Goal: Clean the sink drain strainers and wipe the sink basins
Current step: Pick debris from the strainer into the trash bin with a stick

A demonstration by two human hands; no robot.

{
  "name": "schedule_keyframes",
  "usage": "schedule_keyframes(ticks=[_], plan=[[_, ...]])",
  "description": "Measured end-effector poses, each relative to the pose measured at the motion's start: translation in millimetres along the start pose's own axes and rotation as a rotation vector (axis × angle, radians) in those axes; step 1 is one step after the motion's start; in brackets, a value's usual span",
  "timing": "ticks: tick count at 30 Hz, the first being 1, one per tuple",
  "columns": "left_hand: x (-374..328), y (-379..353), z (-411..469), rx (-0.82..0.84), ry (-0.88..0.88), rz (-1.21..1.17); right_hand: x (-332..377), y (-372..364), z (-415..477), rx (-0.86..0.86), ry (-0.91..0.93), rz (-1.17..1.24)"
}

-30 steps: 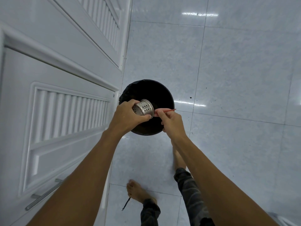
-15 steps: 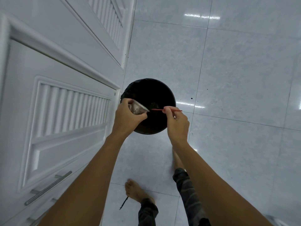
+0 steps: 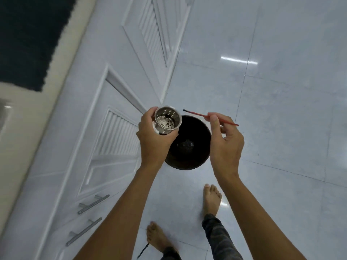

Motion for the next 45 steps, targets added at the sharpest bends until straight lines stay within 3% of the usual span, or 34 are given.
schedule_keyframes(ticks=[3,7,14,22,28,31,34,36,40,45], plan=[[-16.3,21.7,0.6,0.036,-0.040,0.130,28.7,-7.8,-16.1,0.104,0.107,-0.057],[-13.6,30.6,-3.0,0.125,-0.122,0.279,15.6,-26.9,-28.1,0.250,0.145,-0.271],[19.6,9.3,-16.1,0.166,-0.071,0.297,-43.8,-30.3,-34.3,0.253,0.120,-0.309],[58.2,-40.9,-2.0,0.289,0.006,0.528,-100.9,-23.0,-14.2,0.269,0.021,-0.377],[73.0,-72.5,2.7,0.439,-0.130,0.651,-139.4,-19.0,5.6,0.341,-0.197,-0.266],[77.2,-77.1,12.0,0.417,-0.105,0.678,-148.2,-11.7,19.9,0.299,-0.211,-0.260],[75.4,-88.1,15.9,0.454,-0.119,0.694,-153.4,-15.7,27.1,0.441,-0.225,-0.249],[73.4,-96.2,18.6,0.484,-0.139,0.712,-158.1,-16.5,32.6,0.433,-0.257,-0.294],[74.8,-102.4,28.9,0.555,0.001,0.766,-167.3,-7.4,46.1,0.236,-0.422,-0.200],[69.5,-109.3,33.2,0.610,0.053,0.765,-177.5,-13.9,38.0,0.392,-0.458,-0.199]])
Point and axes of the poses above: each hand's wrist, its own z-axis towards the middle knuckle, its own y-axis out of the back of the hand, x = y × z, the point moved 2 cm from there along z, towards the middle knuckle, and after that the axes turned 1 degree about z, right-handed, at the moved point
